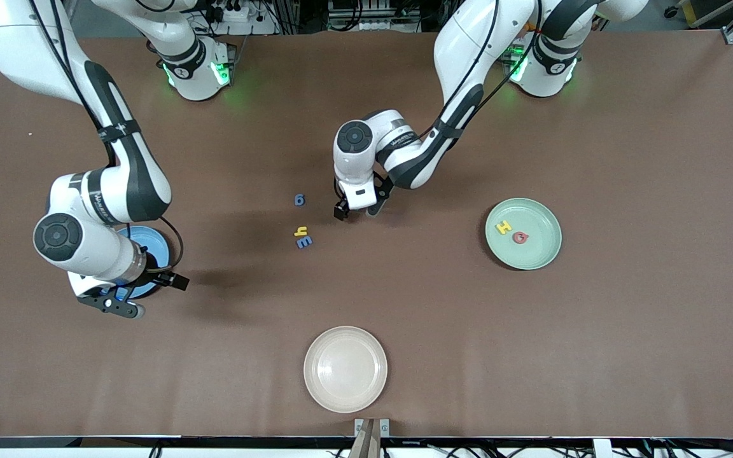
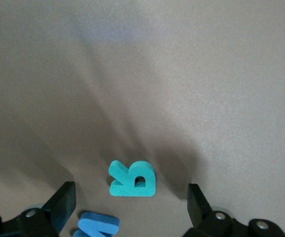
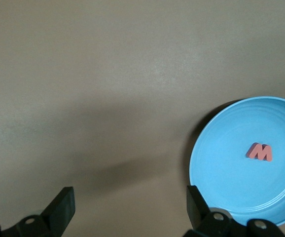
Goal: Sort upper and lower case letters into plates
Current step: 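Grasp the teal R with the left gripper and lift it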
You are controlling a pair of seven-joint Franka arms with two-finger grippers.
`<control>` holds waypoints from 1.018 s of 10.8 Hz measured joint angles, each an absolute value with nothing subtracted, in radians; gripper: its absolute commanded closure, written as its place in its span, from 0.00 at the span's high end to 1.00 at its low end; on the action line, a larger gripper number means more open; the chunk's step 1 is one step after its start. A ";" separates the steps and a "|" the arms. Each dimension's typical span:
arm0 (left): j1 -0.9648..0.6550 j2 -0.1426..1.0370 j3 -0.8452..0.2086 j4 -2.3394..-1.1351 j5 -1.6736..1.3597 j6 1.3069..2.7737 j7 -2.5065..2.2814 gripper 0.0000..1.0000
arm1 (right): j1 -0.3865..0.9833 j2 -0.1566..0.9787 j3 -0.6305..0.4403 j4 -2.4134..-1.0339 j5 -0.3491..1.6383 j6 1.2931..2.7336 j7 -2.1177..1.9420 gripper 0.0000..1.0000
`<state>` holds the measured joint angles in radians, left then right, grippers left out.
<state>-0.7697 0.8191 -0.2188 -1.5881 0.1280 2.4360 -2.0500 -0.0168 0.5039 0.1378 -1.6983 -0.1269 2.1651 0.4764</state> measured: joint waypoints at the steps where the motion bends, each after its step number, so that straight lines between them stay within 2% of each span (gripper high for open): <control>1: -0.768 0.819 -0.219 -1.591 0.128 2.436 -2.050 1.00 | -0.017 0.504 0.138 -1.698 -0.126 2.165 0.476 1.00; 4: -0.756 0.819 -0.220 -1.593 0.128 2.434 -2.050 0.98 | -0.017 0.504 0.138 -1.698 -0.125 2.165 0.476 1.00; 5: -0.751 0.820 -0.220 -1.594 0.128 2.434 -2.050 0.83 | -0.017 0.504 0.138 -1.698 -0.125 2.165 0.476 1.00; 6: -0.747 0.820 -0.220 -1.595 0.128 2.434 -2.050 0.72 | -0.017 0.504 0.138 -1.698 -0.125 2.165 0.476 1.00; 7: -0.746 0.818 -0.221 -1.594 0.128 2.434 -2.050 0.72 | -0.017 0.504 0.138 -1.698 -0.125 2.165 0.476 1.00; 9: -0.745 0.815 -0.223 -1.593 0.128 2.433 -2.050 0.63 | -0.017 0.504 0.138 -1.698 -0.125 2.166 0.476 1.00; 10: -0.745 0.814 -0.224 -1.592 0.128 2.433 -2.050 0.57 | -0.017 0.504 0.138 -1.698 -0.125 2.166 0.476 1.00; 11: -0.744 0.814 -0.225 -1.592 0.129 2.433 -2.050 0.45 | -0.017 0.504 0.139 -1.698 -0.124 2.166 0.476 1.00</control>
<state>-0.7444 0.8138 -0.2252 -1.5916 0.1286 2.4328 -2.0500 -0.0168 0.5039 0.1394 -1.6982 -0.1245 2.1658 0.4764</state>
